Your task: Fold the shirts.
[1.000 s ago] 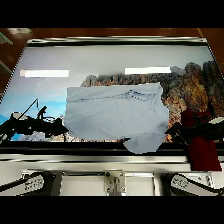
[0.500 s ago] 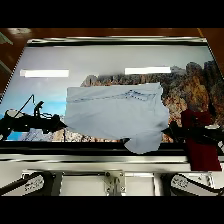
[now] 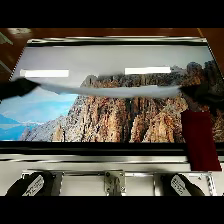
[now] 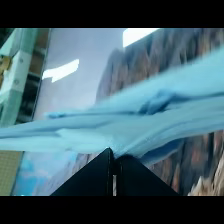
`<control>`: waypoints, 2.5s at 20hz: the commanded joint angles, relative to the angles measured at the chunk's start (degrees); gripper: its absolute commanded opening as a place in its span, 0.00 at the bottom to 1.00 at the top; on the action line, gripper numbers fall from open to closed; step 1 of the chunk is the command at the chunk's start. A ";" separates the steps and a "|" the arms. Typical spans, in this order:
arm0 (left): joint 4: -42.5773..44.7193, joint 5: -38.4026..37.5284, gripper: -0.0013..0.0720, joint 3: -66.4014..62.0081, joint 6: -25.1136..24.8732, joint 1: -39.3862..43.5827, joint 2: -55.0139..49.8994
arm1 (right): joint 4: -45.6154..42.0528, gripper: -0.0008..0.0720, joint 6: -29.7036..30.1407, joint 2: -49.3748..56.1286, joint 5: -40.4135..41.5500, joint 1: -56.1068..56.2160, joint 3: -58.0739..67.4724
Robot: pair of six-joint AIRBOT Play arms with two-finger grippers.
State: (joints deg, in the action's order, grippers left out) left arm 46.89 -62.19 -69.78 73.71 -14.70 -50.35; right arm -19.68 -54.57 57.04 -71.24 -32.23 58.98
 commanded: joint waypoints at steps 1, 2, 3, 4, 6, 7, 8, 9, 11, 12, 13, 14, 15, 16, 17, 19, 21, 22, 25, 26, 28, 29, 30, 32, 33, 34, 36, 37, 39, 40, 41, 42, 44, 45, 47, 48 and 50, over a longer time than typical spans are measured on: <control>7.28 4.85 0.06 -17.11 6.54 -0.04 7.39 | -5.33 0.09 -6.71 -11.80 11.89 -0.04 15.80; 10.67 5.11 0.06 -21.90 8.68 -0.04 8.70 | -10.29 0.09 -9.99 -14.64 14.71 -0.04 20.28; 13.84 4.96 0.06 -25.88 10.60 -0.04 9.75 | -15.02 0.09 -13.42 -16.90 16.00 -0.07 24.11; 16.87 4.70 0.06 -29.42 12.28 -0.04 10.80 | -19.65 0.09 -17.00 -19.04 16.04 -0.07 27.76; 20.48 3.63 0.06 -33.83 14.62 -0.02 12.87 | -26.40 0.09 -21.49 -22.36 14.71 -0.07 32.52; 20.92 2.03 0.06 -34.91 14.71 -0.04 13.79 | -29.62 0.09 -23.50 -23.98 13.42 -0.07 34.23; 20.96 -0.50 0.06 -35.32 14.71 -0.02 14.69 | -32.52 0.09 -25.31 -25.22 11.23 -0.07 35.74; 21.18 -3.69 0.06 -35.32 14.91 -0.04 15.39 | -34.69 0.09 -26.93 -26.01 8.63 -0.07 37.05; 23.43 -12.39 0.06 -35.30 17.07 -0.02 16.00 | -36.39 0.09 -28.26 -26.80 2.78 -0.07 38.86; 24.63 -16.63 0.06 -35.15 17.05 -0.04 15.87 | -36.48 0.09 -28.20 -26.80 0.07 -0.07 39.17; 25.99 -20.59 0.06 -34.51 17.03 -0.02 15.63 | -36.83 0.09 -28.17 -26.49 -2.78 -0.07 39.15; 26.97 -22.69 0.06 -33.24 16.98 -0.02 15.43 | -36.85 0.09 -28.17 -25.64 -6.84 -0.07 39.15; 27.32 -23.15 0.06 -31.19 16.65 -0.02 15.37 | -36.72 0.09 -28.17 -24.30 -11.23 -0.07 39.15; 27.32 -22.93 0.06 -28.87 15.15 -0.02 15.15 | -35.93 0.09 -27.87 -22.45 -16.55 -0.07 39.15; 27.30 -22.77 0.06 -26.43 14.14 -0.02 14.56 | -35.65 0.09 -27.21 -20.35 -20.68 -0.07 39.10; 27.10 -21.97 0.06 -21.44 13.94 0.00 11.69 | -35.47 0.09 -27.06 -15.56 -25.07 -0.04 38.53; 26.12 -21.38 0.06 -17.88 12.33 0.11 6.99 | -34.16 0.09 -27.54 -10.80 -25.81 -0.02 36.44; 25.44 -21.38 0.06 -16.65 11.82 0.09 4.31 | -34.05 0.09 -28.00 -8.81 -25.75 0.74 34.40; 25.31 -20.20 0.06 -13.73 11.37 0.15 -4.83 | -42.66 0.09 -28.37 -1.75 -22.71 13.25 26.47; 25.33 -19.08 0.06 -13.16 11.37 0.13 -8.15 | -48.35 0.09 -28.35 1.49 -17.46 18.86 24.30; 25.11 -15.96 0.06 -13.05 11.39 0.15 -14.71 | -58.99 0.09 -31.87 8.98 -3.61 25.97 23.28; 25.07 -14.27 0.06 -13.05 11.41 0.15 -18.10 | -61.00 0.09 -33.97 12.74 3.91 27.67 23.28; 25.05 -12.96 0.06 -13.05 11.41 0.20 -21.16 | -60.52 0.09 -35.21 16.61 10.88 28.70 23.28; 23.89 -9.84 0.06 -13.07 11.37 0.20 -27.34 | -57.11 0.09 -36.06 23.96 21.24 29.97 23.28; 22.84 -7.02 0.06 -13.05 11.34 0.22 -30.29 | -55.32 0.09 -36.04 27.50 25.53 30.56 23.28; 21.07 -3.89 0.06 -13.05 10.56 0.22 -32.79 | -53.92 0.09 -36.04 30.38 28.83 30.99 23.28; 15.98 2.97 0.06 -13.05 7.48 0.37 -37.33 | -51.52 0.09 -36.06 34.86 33.48 31.39 23.28; 13.90 6.78 0.07 -13.07 6.43 0.70 -39.36 | -50.25 0.09 -36.09 36.57 35.34 31.32 23.28; 11.21 13.64 0.07 -13.07 3.58 2.08 -42.82 | -49.75 0.09 -36.09 38.93 37.73 31.34 23.28; 10.82 16.57 0.07 -13.07 2.27 3.13 -44.41 | -49.68 0.09 -36.20 39.80 38.34 31.34 23.28; 10.88 18.78 0.07 -13.07 1.38 4.15 -45.72 | -49.66 0.09 -36.54 40.70 38.42 31.34 23.28; 10.91 20.61 0.07 -13.07 0.66 5.18 -47.21 | -49.62 0.09 -36.83 41.44 38.10 31.34 23.28; 10.95 21.59 0.07 -13.09 0.39 6.29 -49.88 | -49.64 0.09 -37.00 42.69 36.48 31.34 23.28; 11.17 20.57 0.06 -13.09 0.42 6.38 -50.99 | -49.88 0.09 -37.00 42.80 35.19 31.34 23.28; 14.16 15.91 0.07 -13.11 0.44 5.90 -51.98 | -51.41 0.09 -36.96 42.05 31.21 31.04 23.28; 16.94 12.81 0.06 -13.20 0.46 5.33 -51.89 | -52.68 0.09 -36.98 41.27 28.48 30.69 23.28; 19.91 5.16 0.06 -14.19 0.48 3.69 -51.74 | -52.81 0.09 -37.83 39.56 19.89 29.79 23.28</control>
State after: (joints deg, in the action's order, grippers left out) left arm 62.37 -48.88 -83.22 74.56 -9.80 -101.23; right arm -71.18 -91.55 97.82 -41.85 -1.67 82.26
